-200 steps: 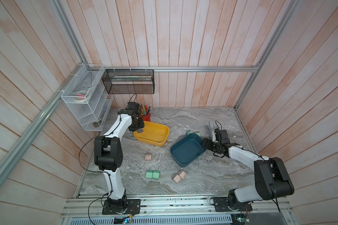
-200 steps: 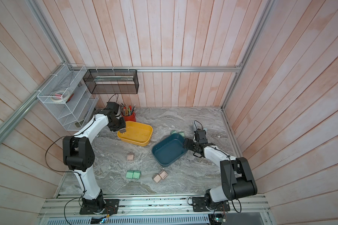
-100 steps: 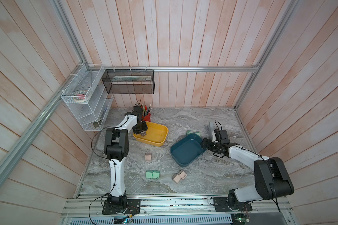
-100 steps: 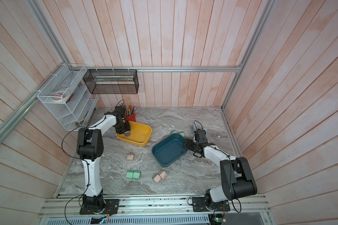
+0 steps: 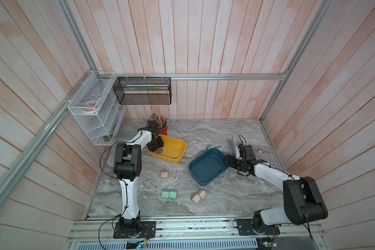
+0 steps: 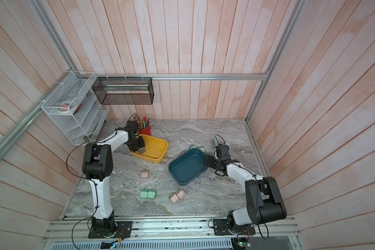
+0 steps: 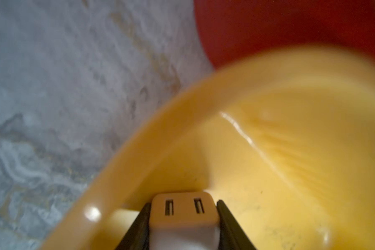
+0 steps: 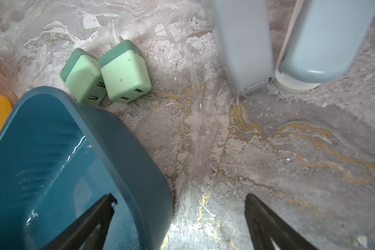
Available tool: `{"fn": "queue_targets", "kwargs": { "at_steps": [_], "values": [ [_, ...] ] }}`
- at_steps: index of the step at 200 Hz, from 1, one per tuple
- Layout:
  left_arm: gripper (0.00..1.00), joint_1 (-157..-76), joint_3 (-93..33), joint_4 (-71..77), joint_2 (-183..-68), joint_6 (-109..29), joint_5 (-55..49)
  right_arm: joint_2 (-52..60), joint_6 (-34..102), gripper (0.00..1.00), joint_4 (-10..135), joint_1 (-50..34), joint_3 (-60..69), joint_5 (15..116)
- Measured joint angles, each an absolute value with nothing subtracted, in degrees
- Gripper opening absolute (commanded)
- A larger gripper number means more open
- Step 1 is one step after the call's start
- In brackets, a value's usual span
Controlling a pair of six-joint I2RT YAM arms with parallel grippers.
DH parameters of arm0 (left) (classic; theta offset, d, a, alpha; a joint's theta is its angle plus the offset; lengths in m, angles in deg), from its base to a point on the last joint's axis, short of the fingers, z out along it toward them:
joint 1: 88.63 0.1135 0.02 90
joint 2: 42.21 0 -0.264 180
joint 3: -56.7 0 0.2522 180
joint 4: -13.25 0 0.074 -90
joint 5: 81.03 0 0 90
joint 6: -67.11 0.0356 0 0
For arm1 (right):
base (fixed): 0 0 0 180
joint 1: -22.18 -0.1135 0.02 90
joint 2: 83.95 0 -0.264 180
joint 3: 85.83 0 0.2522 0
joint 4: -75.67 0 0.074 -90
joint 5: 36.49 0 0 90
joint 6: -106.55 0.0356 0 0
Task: Place the plugs by color into the storage box
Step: Adjust the storage box at the center of the board.
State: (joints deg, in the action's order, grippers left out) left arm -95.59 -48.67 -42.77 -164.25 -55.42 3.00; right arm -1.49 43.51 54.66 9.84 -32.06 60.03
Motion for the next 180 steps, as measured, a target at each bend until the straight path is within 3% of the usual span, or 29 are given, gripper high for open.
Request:
{"fn": "queue_targets", "kwargs": {
  "at_steps": [65, 116, 180],
  "values": [
    [0.47, -95.6, -37.6, -38.5, -157.3, -59.6, 1.3, -1.4, 44.0, 0.97, 55.1, 9.8, -32.8, 60.5],
    [0.74, -95.7, -36.2, -37.6, -156.0, -61.1, 0.4, -1.4, 44.7, 0.97, 55.7, 9.1, -33.1, 61.0],
    [0.85, -96.1, -40.4, -43.9, -156.3, -61.1, -0.8, -1.5, 45.0, 0.97, 56.0, 8.7, -33.3, 61.1]
  ]
}}
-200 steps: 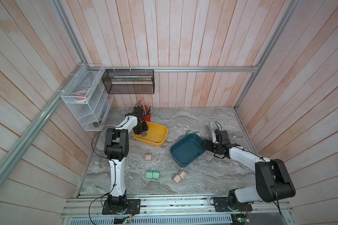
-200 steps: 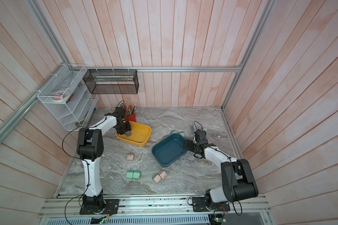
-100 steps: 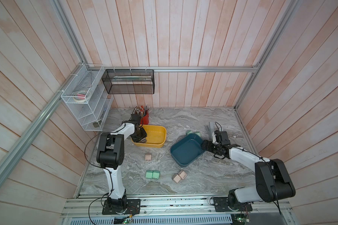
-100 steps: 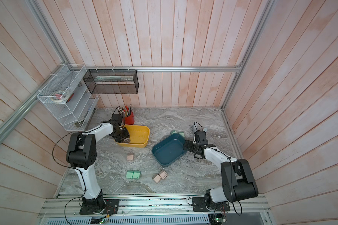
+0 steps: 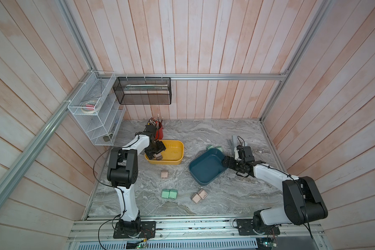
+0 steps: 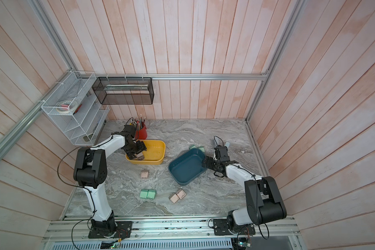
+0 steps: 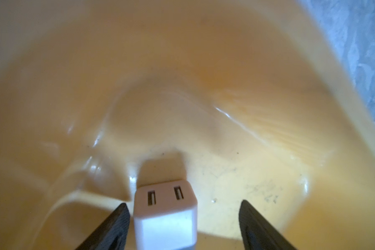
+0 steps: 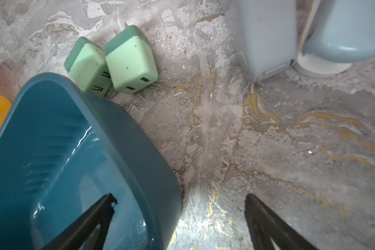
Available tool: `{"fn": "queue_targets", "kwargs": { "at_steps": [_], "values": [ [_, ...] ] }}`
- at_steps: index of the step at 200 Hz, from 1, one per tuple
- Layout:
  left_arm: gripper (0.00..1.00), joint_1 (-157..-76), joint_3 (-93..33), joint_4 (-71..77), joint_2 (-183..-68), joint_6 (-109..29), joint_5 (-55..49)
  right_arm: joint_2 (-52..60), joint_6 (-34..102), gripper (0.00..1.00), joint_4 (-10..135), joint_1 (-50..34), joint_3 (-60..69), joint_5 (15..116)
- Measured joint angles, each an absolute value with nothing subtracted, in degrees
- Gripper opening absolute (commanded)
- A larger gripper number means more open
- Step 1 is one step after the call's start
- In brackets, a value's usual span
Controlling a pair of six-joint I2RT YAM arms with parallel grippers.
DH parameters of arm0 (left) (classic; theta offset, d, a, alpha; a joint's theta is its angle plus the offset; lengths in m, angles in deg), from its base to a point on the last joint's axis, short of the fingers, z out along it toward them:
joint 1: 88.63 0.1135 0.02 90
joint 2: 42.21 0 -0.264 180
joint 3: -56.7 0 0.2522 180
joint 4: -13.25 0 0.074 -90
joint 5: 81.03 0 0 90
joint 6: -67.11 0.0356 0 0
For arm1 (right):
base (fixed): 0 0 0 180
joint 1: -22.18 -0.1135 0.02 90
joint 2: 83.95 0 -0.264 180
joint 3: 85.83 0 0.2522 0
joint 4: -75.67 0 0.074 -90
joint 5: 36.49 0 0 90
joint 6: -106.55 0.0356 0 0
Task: Place the plugs by color into the storage box
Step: Adjust the storage box at the center of the board.
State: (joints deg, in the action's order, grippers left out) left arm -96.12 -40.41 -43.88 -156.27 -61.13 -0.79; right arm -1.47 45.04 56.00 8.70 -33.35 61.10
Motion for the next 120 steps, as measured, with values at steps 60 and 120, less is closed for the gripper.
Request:
{"fn": "queue_targets", "kwargs": {
  "at_steps": [60, 120],
  "values": [
    [0.92, -101.0, -34.6, -47.3, -141.0, -58.1, 0.7, -2.9, 45.0, 0.97, 56.8, 8.7, -34.4, 61.1],
    [0.97, -110.6, -19.9, -45.2, -127.9, -55.2, 3.3, -4.6, 45.2, 0.97, 57.6, 8.7, -37.4, 61.4]
  ]
}}
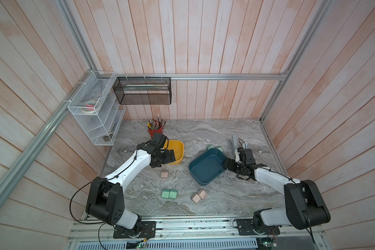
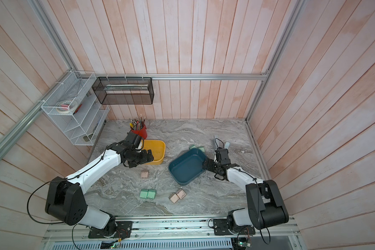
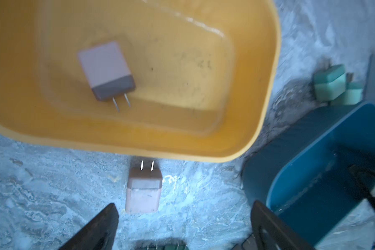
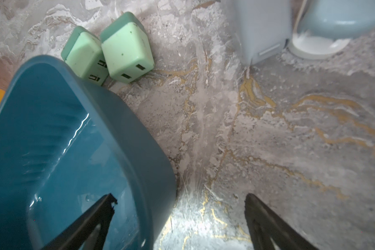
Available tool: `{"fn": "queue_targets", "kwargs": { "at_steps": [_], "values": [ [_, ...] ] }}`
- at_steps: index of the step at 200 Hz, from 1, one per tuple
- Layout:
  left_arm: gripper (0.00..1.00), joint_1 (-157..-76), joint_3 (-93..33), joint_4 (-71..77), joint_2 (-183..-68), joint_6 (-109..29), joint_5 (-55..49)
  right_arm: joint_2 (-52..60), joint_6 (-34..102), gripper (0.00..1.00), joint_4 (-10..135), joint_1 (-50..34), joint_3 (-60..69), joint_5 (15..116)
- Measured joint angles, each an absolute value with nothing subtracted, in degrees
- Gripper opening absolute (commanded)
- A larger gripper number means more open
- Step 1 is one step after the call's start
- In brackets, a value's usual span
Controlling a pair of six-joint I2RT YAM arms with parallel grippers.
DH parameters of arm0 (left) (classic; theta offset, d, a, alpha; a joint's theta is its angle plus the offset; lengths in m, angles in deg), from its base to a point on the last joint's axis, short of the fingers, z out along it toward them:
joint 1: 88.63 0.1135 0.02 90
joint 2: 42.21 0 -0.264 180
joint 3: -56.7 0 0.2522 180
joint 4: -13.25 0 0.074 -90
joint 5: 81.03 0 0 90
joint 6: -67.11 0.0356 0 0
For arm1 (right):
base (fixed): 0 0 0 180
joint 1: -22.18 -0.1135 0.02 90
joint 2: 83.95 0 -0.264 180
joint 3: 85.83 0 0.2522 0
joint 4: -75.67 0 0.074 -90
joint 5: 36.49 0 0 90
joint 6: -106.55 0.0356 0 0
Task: Place the plugs by color into the storage box
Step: Adjust the storage box at the center of the board, then pick up the plug from the center of the board.
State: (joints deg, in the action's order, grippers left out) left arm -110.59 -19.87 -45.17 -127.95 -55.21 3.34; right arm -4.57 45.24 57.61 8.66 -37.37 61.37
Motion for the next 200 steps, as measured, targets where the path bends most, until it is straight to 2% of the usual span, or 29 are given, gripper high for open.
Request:
{"fn": "queue_targets", "kwargs": {
  "at_steps": [43, 141, 200],
  "values": [
    [0.94, -110.5, -11.1, -42.0, -128.3, -54.2, 5.2, -5.8, 45.2, 0.97, 57.6, 8.5, -38.3, 61.7],
    [0.90, -110.6, -10.1, -33.1, -135.9, -50.9, 8.0, -5.6, 44.3, 0.97, 57.6, 8.3, -39.7, 63.6],
    [0.88, -110.6, -9.7, -31.0, -136.4, -50.9, 8.8, -5.2, 43.4, 0.97, 57.7, 8.3, -39.7, 64.1]
  ]
}}
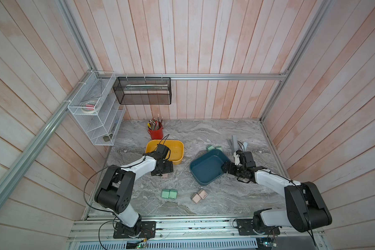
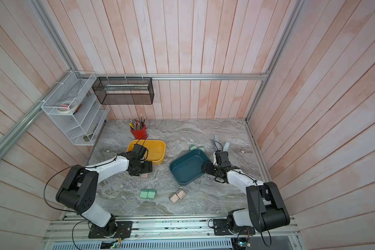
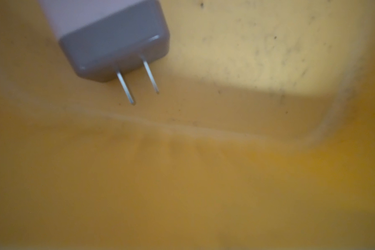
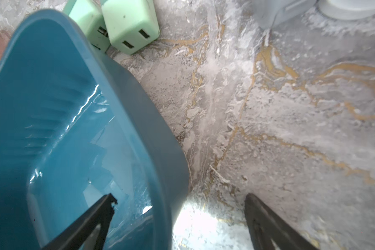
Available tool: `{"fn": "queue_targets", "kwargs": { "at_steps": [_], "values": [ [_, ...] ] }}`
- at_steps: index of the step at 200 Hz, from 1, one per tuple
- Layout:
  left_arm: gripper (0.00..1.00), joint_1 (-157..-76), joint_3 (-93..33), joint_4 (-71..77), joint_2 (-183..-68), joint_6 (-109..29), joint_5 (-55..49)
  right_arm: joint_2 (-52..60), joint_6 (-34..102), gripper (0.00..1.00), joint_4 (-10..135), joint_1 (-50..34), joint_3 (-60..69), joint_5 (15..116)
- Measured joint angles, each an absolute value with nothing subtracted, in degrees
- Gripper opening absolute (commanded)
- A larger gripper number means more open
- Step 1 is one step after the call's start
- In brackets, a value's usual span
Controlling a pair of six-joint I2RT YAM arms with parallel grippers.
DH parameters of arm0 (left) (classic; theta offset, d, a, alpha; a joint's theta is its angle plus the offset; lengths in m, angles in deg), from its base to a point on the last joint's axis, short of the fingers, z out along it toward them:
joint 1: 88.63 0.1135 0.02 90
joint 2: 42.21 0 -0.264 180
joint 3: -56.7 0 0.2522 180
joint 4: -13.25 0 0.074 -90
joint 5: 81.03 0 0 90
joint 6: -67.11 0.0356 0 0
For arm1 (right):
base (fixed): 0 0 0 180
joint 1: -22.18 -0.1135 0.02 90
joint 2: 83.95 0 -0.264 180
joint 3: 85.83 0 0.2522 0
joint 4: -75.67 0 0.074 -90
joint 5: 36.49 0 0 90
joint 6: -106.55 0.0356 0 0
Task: Place the plugs by color into the storage box
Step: Pick up the plug from the center of the board.
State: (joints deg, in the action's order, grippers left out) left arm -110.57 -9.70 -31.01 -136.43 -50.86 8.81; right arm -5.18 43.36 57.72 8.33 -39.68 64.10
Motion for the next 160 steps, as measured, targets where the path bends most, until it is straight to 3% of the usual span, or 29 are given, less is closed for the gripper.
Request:
{"fn": "queue_targets", "kwargs": {
  "at_steps": [95, 160],
  "values": [
    [0.75, -110.6, -8.6, -28.3, -136.5, -49.7, 9.7, -4.7, 43.3, 0.97, 58.8, 8.3, -39.7, 64.1],
    [0.75, -112.2, -6.8, -26.0, -135.3, -49.7, 10.5, -4.4, 43.3, 0.97, 58.9, 8.3, -39.6, 64.1]
  ]
}}
